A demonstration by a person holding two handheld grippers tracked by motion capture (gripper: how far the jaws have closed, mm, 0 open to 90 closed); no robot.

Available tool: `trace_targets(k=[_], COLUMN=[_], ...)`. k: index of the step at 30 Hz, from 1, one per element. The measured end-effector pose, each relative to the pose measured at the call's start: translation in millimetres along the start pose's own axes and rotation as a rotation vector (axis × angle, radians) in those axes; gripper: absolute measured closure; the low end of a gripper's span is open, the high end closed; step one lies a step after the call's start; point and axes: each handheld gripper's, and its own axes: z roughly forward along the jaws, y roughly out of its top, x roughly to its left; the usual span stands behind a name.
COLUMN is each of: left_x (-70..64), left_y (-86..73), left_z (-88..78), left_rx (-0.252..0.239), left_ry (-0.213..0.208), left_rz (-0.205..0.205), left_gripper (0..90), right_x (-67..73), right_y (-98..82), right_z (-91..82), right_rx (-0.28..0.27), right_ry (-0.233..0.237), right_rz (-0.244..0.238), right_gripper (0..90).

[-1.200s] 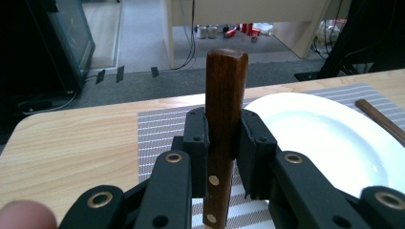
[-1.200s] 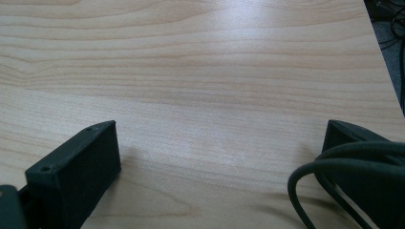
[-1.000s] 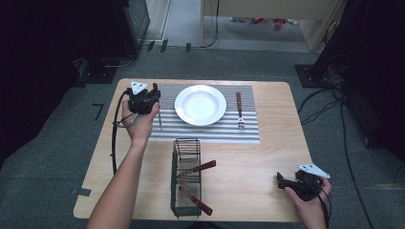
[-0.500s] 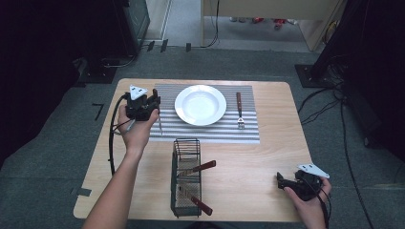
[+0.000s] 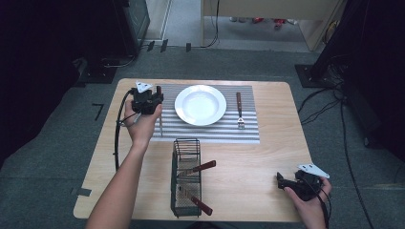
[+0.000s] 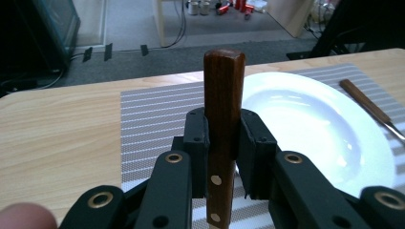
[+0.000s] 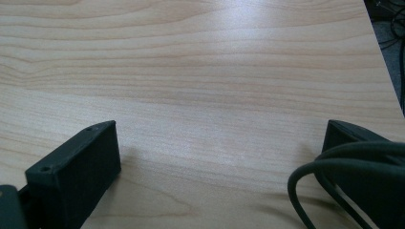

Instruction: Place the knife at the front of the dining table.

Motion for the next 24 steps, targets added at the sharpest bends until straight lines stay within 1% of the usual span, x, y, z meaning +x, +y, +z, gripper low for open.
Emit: trace_targets(k=[4,8,10,11,13,14,16,18,21,23,24], left_x=[6.4,14.3,19.0,21.8,26.1,28.5,30.2,31.8,35.1,35.7,35.3], left_y=[-1.8,-2.5,-3.1,-4.0,-6.0,-6.7,-7.0,-8.3,-11.3,-13.3,-14.4], left_z=[12.7,25.0,32.3,36.4,44.3,49.9,55.3,63.8,74.4,80.7,83.5], left_rx=[-0.015,-0.017,-0.016,-0.015,-0.013,-0.005,0.005,0.013,0.017,0.021,0.023], left_ry=[-0.002,-0.003,0.004,0.000,0.005,0.002,0.003,0.000,0.009,0.027,0.027], left_rz=[-0.036,-0.084,-0.106,-0.118,-0.143,-0.157,-0.160,-0.152,-0.177,-0.183,-0.188], left_gripper=[76.3,76.3,76.3,76.3,76.2,76.2,76.2,76.1,76.1,76.1,76.1], right_x=[-0.2,0.1,0.0,0.0,0.0,0.0,0.0,-0.2,-0.3,-0.3,-0.3], right_y=[0.0,0.1,0.2,0.3,0.3,0.3,0.6,1.3,1.5,1.5,1.5], right_z=[0.0,0.1,0.2,0.2,0.3,0.3,0.7,1.4,1.7,1.6,1.6], right_rx=[0.000,0.001,0.000,0.000,0.000,0.000,0.000,-0.001,-0.001,-0.001,-0.001], right_ry=[0.001,-0.001,-0.001,-0.002,-0.002,-0.002,-0.004,-0.005,-0.006,-0.005,-0.005], right_rz=[0.000,0.000,0.001,0.002,0.002,0.002,0.002,0.002,0.001,0.001,0.001], right_gripper=[0.0,0.0,0.0,0.0,0.0,0.0,0.0,0.0,0.0,0.0,0.0])
